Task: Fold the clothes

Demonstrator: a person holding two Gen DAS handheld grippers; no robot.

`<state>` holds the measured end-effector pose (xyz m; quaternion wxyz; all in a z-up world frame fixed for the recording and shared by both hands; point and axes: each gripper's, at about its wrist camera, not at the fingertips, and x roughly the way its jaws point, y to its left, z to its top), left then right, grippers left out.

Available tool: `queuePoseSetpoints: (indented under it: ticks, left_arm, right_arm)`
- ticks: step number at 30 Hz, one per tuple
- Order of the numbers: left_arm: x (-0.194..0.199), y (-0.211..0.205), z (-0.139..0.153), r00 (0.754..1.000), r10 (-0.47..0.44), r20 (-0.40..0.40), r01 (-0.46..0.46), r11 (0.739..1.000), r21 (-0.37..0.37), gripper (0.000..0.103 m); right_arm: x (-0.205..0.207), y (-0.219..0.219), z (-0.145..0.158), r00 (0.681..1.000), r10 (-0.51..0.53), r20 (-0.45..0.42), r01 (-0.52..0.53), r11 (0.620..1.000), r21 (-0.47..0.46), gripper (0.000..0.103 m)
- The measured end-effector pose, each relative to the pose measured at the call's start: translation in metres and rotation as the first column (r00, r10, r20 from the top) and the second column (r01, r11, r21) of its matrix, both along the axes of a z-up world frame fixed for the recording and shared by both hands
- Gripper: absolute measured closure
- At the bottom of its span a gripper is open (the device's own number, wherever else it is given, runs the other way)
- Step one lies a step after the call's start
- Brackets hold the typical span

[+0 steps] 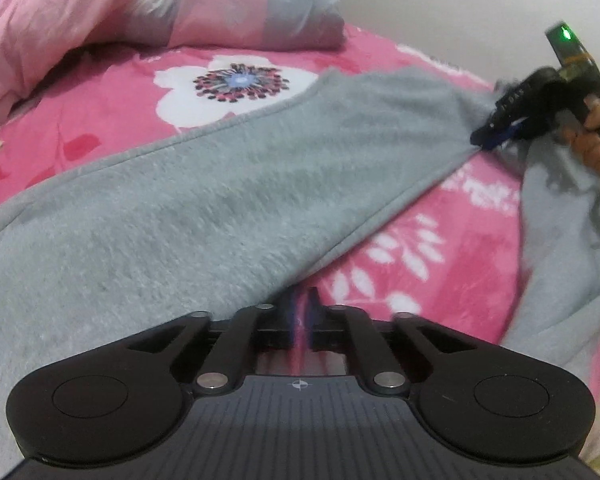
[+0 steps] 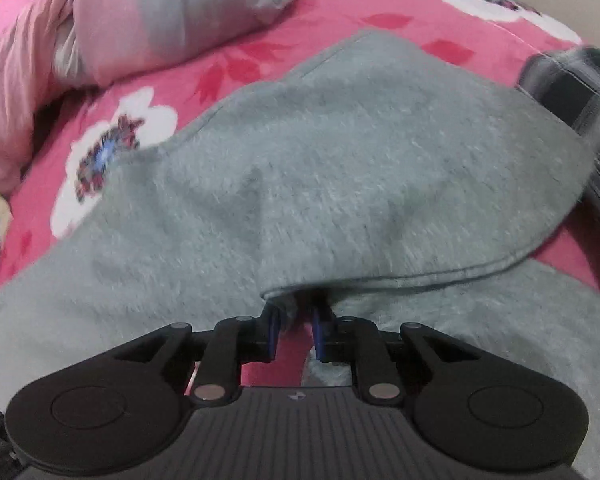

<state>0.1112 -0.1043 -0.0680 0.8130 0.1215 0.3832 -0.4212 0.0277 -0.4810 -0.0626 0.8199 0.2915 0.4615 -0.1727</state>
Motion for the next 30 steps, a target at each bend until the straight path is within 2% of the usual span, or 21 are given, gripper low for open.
queuePoseSetpoints:
  ticks: [3, 7, 9, 12, 15, 17, 19, 22, 25, 27, 29, 30]
  left_arm:
    - [-0.005, 0.019, 0.016, 0.999, 0.014, 0.038, -0.012, 0.999, -0.051, 0.078]
    - [0.001, 0.041, 0.031, 0.993, 0.104, 0.049, -0.099, 0.99, -0.098, 0.075]
    - [0.012, 0.052, 0.032, 0.982, 0.185, 0.036, -0.18, 0.977, -0.112, 0.075]
    - [0.03, 0.07, 0.029, 0.945, 0.327, 0.011, -0.322, 0.937, -0.135, 0.075]
    - [0.043, 0.082, 0.02, 0.903, 0.43, 0.002, -0.426, 0.895, -0.132, 0.075]
    - [0.05, 0.088, 0.013, 0.874, 0.485, 0.004, -0.481, 0.868, -0.124, 0.075]
    - [0.054, 0.09, 0.004, 0.858, 0.514, 0.017, -0.51, 0.855, -0.093, 0.075]
    - [0.061, 0.095, -0.01, 0.833, 0.552, 0.035, -0.55, 0.834, -0.056, 0.075]
    - [0.061, 0.105, -0.017, 0.827, 0.562, 0.012, -0.559, 0.825, -0.087, 0.075]
    - [0.061, 0.106, -0.018, 0.827, 0.562, 0.018, -0.558, 0.825, -0.09, 0.075]
    - [0.06, 0.104, -0.017, 0.83, 0.557, 0.037, -0.553, 0.829, -0.08, 0.075]
    - [0.058, 0.102, -0.017, 0.831, 0.555, 0.046, -0.551, 0.831, -0.076, 0.075]
  right_arm:
    - [-0.012, 0.003, 0.034, 0.999, -0.004, 0.033, 0.006, 0.997, -0.074, 0.064]
    - [-0.028, 0.018, 0.083, 0.996, 0.046, 0.073, -0.027, 0.97, -0.243, 0.064]
    - [-0.029, 0.028, 0.101, 0.988, 0.088, 0.127, -0.047, 0.954, -0.296, 0.063]
    - [-0.013, 0.057, 0.114, 0.946, 0.23, 0.23, -0.16, 0.945, -0.285, 0.064]
    - [0.03, 0.093, 0.103, 0.9, 0.367, 0.234, -0.313, 0.92, -0.236, 0.066]
    - [0.064, 0.112, 0.09, 0.887, 0.413, 0.207, -0.368, 0.902, -0.225, 0.067]
    - [0.098, 0.118, 0.073, 0.899, 0.408, 0.16, -0.366, 0.899, -0.241, 0.069]
    - [0.138, 0.104, 0.041, 0.931, 0.357, 0.079, -0.335, 0.919, -0.209, 0.073]
    - [0.17, 0.085, 0.004, 0.951, 0.308, 0.007, -0.301, 0.935, -0.187, 0.074]
    - [0.179, 0.064, -0.014, 0.962, 0.27, 0.035, -0.264, 0.957, -0.119, 0.075]
    - [0.175, 0.042, -0.005, 0.97, 0.221, 0.103, -0.219, 0.975, -0.034, 0.074]
    - [0.166, 0.027, 0.007, 0.971, 0.187, 0.147, -0.184, 0.982, -0.031, 0.074]
